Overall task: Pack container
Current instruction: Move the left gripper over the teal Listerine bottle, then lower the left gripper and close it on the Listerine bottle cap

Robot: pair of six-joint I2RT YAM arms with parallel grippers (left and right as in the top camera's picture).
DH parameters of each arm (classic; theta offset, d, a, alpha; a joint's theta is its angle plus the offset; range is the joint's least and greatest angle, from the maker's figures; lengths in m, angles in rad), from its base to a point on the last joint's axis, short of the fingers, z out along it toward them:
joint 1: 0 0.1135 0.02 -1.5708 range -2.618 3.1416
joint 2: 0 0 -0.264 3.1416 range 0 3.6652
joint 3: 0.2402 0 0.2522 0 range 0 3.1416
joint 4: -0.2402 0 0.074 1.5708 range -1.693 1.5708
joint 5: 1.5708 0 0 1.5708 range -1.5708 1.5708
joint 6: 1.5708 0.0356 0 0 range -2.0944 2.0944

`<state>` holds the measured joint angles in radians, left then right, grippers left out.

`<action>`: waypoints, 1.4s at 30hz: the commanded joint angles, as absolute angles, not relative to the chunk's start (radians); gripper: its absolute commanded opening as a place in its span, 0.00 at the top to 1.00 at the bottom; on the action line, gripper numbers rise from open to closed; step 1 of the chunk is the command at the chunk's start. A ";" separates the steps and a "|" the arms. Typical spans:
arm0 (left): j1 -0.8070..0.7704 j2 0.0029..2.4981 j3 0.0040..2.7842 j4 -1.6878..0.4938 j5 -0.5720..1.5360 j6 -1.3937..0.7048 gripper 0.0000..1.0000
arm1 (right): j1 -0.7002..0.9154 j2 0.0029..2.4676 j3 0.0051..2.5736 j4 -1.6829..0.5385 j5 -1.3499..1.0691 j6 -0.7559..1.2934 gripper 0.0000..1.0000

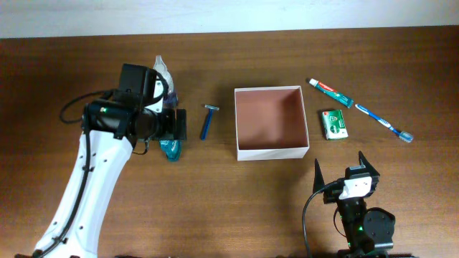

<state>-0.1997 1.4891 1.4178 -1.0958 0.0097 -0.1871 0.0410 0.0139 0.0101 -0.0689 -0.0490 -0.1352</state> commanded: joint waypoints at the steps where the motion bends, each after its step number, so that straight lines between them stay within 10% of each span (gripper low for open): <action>1: -0.194 1.498 1.437 -1.086 -0.110 -0.295 0.01 | 0.051 0.004 0.006 -0.075 -0.040 -0.134 0.01; 42: -0.194 1.703 1.435 -1.058 0.012 -0.188 0.01 | 0.051 0.004 0.006 -0.075 -0.040 -0.134 0.01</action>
